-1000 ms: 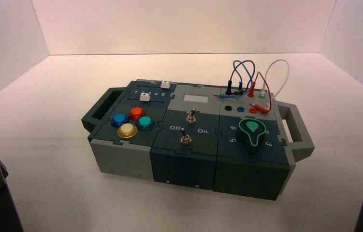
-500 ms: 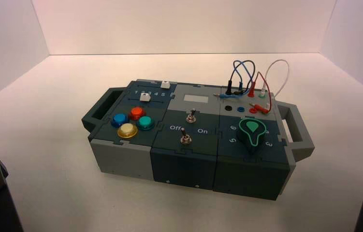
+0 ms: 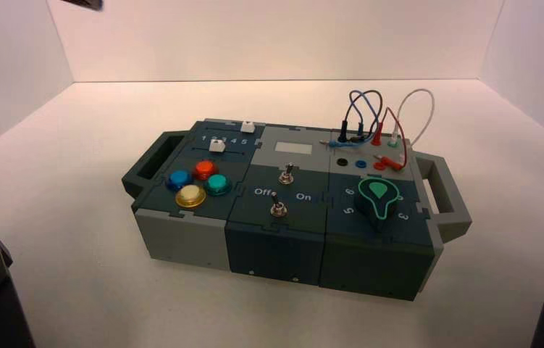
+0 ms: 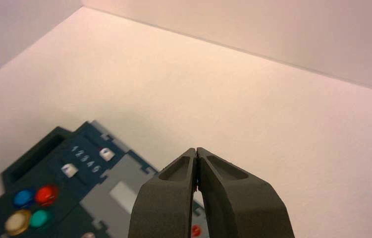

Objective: Move the top slider to position 4.

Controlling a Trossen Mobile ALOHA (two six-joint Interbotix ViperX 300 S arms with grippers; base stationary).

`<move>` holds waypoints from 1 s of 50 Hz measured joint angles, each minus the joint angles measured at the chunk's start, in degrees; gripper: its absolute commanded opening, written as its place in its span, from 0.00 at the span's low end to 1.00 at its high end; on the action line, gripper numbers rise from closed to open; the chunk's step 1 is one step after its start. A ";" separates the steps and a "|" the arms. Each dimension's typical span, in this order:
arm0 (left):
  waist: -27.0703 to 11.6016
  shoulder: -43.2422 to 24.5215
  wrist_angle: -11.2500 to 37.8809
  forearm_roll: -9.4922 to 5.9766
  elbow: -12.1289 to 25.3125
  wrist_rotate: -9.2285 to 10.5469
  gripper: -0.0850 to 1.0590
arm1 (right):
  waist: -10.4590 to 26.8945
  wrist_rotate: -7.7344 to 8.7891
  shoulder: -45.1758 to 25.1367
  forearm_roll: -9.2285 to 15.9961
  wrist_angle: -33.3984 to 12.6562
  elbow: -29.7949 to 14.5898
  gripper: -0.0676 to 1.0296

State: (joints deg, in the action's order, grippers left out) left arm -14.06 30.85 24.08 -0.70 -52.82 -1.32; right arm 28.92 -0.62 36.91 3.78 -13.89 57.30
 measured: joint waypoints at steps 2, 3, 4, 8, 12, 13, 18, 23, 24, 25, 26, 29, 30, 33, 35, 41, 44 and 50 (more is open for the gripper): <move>-0.88 -0.79 0.79 0.00 0.35 -0.26 0.05 | 0.53 0.00 -0.09 0.44 -0.79 -0.18 0.04; -1.32 -1.23 1.05 0.00 0.35 -0.35 0.05 | 0.70 0.09 -0.18 0.62 -1.14 -0.35 0.04; -1.76 -1.49 1.32 -0.09 0.44 -0.35 0.05 | 0.70 0.00 -0.26 0.70 -1.23 -0.35 0.04; -2.90 -2.46 2.20 -0.09 0.53 -0.35 0.05 | 1.23 0.00 -0.70 1.41 -2.81 -0.79 0.04; -3.69 -3.16 3.08 0.00 0.79 -0.35 0.05 | 1.32 0.00 -1.32 2.55 -4.31 -1.32 0.04; -3.87 -3.34 3.25 0.00 0.88 -0.35 0.05 | 1.41 0.00 -1.49 2.99 -4.66 -1.49 0.04; -5.01 -4.22 4.31 -0.09 1.14 -0.35 0.05 | 1.58 0.00 -2.90 4.75 -6.06 -2.37 0.04; -5.89 -5.36 5.71 0.00 1.67 -0.35 0.05 | 2.55 0.00 -5.01 6.33 -6.86 -3.25 0.04; -6.24 -5.89 6.33 -0.09 2.02 -0.35 0.05 | 3.16 0.00 -5.89 6.50 -6.94 -3.69 0.04; -6.24 -5.98 6.33 0.00 1.93 -0.35 0.05 | 3.69 0.00 -6.68 6.77 -7.03 -4.13 0.04; -6.42 -6.33 6.59 0.00 2.11 -0.35 0.05 | 4.39 0.00 -7.65 6.94 -7.12 -4.48 0.04; -6.94 -7.12 7.47 0.00 2.29 -0.35 0.05 | 6.06 0.00 -10.11 7.21 -7.21 -5.45 0.04; -7.03 -7.29 7.65 -0.09 2.37 -0.35 0.05 | 6.77 0.00 -11.16 7.29 -7.21 -5.80 0.04; -7.29 -7.82 8.26 -0.09 2.55 -0.35 0.05 | 8.26 0.00 -14.15 7.73 -7.21 -7.12 0.04; -7.38 -8.17 8.53 0.00 2.55 -0.35 0.05 | 9.14 0.00 -16.26 8.09 -7.29 -8.09 0.04; -7.38 -8.96 9.40 0.00 2.90 -0.35 0.05 | 10.46 0.00 -20.74 9.40 -7.47 -10.37 0.04; -7.38 -9.23 9.84 -0.09 3.08 -0.35 0.05 | 10.63 0.00 -22.50 10.37 -7.91 -11.25 0.04; -7.47 -9.58 10.37 -0.09 3.34 -0.35 0.05 | 10.72 0.00 -25.31 12.13 -8.88 -12.74 0.04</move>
State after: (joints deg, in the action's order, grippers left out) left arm -21.53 21.27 34.45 -0.79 -49.48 -1.67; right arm 39.64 -0.62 11.60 15.91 -22.76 44.56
